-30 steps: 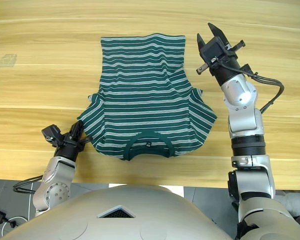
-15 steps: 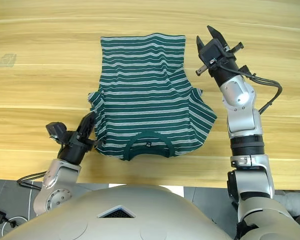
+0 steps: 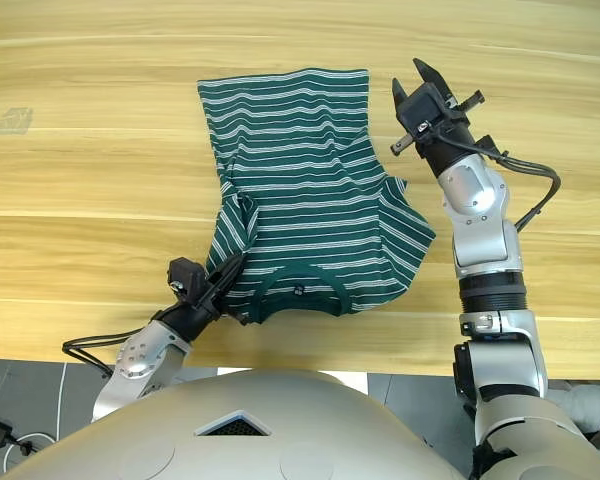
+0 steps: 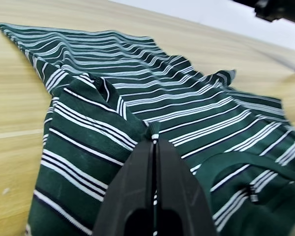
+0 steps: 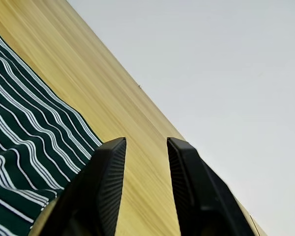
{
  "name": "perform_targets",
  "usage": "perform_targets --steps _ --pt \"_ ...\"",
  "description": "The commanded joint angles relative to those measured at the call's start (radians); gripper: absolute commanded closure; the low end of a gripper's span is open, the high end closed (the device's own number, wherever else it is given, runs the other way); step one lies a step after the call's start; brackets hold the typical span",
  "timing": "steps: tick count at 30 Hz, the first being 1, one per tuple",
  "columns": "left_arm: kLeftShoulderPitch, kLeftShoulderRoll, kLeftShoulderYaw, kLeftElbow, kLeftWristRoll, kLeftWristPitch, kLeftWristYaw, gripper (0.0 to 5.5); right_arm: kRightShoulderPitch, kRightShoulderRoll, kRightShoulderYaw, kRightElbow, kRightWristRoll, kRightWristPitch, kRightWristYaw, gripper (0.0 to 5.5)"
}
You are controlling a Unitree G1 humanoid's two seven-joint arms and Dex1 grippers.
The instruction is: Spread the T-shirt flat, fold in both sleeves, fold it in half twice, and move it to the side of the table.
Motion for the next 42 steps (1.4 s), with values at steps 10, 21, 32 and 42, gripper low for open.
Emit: perform_targets --steps 10,21,32,42 --pt "0.017 0.04 -0.061 -0.083 -0.058 -0.037 -0.115 3.72 0.051 0.001 -0.025 -0.025 0.069 0.031 0.054 3.95" --pt "-0.091 0.047 0.44 -0.205 -0.416 -0.017 0.066 3.64 0.437 -0.079 -0.43 -0.384 1.08 0.727 0.446 3.95" --pt "-0.055 -0.01 0.525 -0.213 -0.348 -0.03 0.159 3.64 0.566 -0.243 -0.477 -0.162 1.057 0.813 0.808 3.95" --pt "-0.035 -0.039 0.498 -0.195 -0.26 -0.045 0.154 3.64 0.503 -0.232 -0.422 -0.087 0.959 0.818 0.835 3.95"
